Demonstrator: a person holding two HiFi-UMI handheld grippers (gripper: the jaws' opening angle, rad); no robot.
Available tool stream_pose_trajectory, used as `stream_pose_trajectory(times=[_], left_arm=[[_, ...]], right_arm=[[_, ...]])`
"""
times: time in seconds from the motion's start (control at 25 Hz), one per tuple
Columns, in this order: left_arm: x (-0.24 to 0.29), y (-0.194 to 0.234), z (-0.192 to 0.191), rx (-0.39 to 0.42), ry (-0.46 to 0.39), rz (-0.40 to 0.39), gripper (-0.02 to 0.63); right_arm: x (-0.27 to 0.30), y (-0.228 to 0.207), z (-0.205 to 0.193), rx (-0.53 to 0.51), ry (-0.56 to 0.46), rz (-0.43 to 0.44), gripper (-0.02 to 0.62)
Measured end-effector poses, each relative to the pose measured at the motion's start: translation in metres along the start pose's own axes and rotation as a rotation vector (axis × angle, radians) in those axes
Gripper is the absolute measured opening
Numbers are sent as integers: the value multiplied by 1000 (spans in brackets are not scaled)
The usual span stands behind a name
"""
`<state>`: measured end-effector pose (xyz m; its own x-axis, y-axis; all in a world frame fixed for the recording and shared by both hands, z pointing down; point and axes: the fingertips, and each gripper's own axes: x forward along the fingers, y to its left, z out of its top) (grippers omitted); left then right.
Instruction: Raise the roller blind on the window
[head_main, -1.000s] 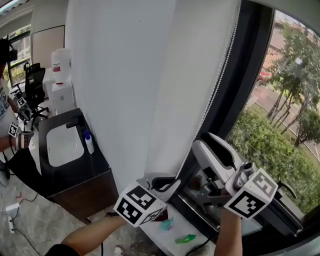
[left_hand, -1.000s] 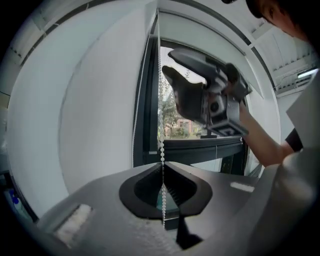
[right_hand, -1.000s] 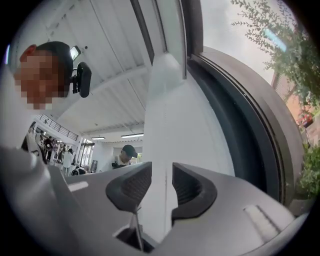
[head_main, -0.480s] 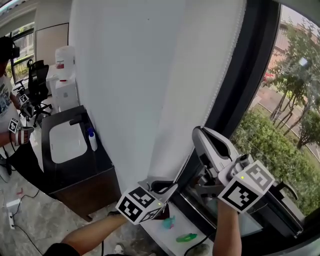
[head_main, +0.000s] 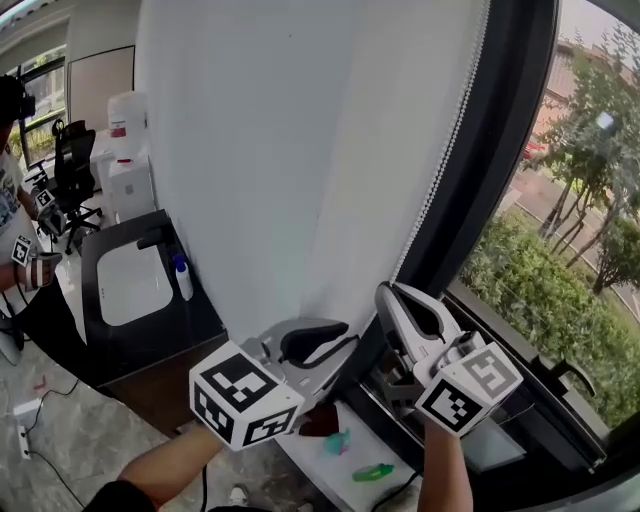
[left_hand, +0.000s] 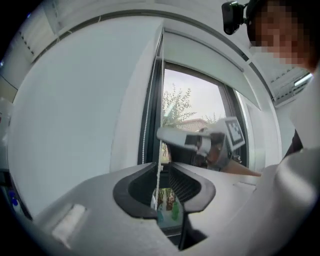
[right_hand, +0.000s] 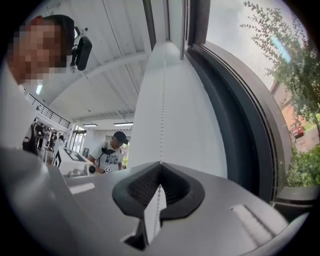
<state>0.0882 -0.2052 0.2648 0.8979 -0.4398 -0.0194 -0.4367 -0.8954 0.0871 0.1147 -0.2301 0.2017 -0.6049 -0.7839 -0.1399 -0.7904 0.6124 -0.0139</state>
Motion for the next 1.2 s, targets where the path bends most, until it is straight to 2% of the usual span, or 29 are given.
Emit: stream_pose_trajectory(times=[0.2, 0.32, 0.76, 0.84, 0.88, 1.04, 1.2], left_arm=[[7, -2, 40, 44, -71, 14, 80], [15, 0, 49, 53, -79, 28, 80], [38, -3, 45, 85, -42, 21, 78], [40, -5, 43, 95, -29, 14, 60], [41, -6, 41, 99, -21, 13, 25], [44, -8, 31, 94, 4, 7, 15], [38, -7, 25, 114, -1, 39, 15]], right_arm=[[-8, -1, -32, 27, 28, -24, 8], [-12, 1, -51, 42, 53, -27, 8], [-22, 8, -72, 39, 89, -48, 8], [-23, 8, -81, 42, 109, -52, 8], [-24, 7, -86, 46, 116, -57, 8], [-28, 4, -96, 47, 141, -72, 8], [-35, 4, -97, 56, 186, -84, 11]])
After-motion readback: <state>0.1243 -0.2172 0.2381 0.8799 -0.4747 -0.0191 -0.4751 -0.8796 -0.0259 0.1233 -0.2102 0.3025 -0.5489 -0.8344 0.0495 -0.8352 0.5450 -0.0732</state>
